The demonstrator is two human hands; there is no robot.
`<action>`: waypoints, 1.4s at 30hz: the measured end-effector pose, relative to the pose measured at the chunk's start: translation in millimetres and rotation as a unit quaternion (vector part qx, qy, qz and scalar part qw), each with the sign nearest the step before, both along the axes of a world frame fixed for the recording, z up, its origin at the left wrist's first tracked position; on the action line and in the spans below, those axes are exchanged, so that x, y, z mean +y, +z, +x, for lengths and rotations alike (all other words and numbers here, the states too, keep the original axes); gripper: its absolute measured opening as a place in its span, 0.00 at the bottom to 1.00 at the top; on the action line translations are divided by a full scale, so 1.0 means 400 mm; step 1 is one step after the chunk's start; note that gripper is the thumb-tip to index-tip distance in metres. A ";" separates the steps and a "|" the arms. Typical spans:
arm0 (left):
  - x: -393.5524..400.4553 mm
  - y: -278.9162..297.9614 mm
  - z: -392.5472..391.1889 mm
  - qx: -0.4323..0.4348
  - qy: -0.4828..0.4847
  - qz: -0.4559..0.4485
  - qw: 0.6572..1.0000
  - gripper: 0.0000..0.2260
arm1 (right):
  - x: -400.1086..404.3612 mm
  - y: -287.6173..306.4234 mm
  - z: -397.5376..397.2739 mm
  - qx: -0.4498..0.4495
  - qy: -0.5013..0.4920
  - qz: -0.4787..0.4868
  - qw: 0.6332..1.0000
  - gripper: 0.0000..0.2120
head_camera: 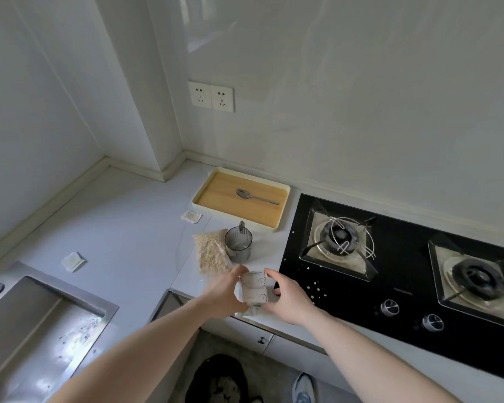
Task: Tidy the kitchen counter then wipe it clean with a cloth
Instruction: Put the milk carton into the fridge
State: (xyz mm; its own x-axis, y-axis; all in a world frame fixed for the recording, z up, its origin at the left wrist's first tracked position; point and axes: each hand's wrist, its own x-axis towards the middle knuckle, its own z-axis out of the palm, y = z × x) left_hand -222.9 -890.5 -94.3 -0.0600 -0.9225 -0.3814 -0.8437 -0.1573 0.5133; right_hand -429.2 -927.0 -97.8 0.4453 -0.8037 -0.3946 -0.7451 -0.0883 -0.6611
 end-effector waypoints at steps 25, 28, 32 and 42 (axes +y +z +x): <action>-0.067 0.490 -0.484 0.199 -0.332 -0.102 0.917 0.37 | 0.276 0.494 -0.527 -0.110 -0.254 -0.166 0.947 0.40; -0.065 0.536 -0.600 0.205 -0.382 -0.111 0.894 0.35 | 0.319 0.533 -0.622 -0.092 -0.285 -0.195 0.934 0.41; -0.038 0.592 -0.793 0.215 -0.435 -0.132 0.865 0.32 | 0.403 0.580 -0.774 -0.070 -0.342 -0.229 0.909 0.40; 0.121 0.677 -1.375 0.222 -0.543 -0.140 0.798 0.30 | 0.673 0.660 -1.257 0.004 -0.440 -0.265 0.858 0.40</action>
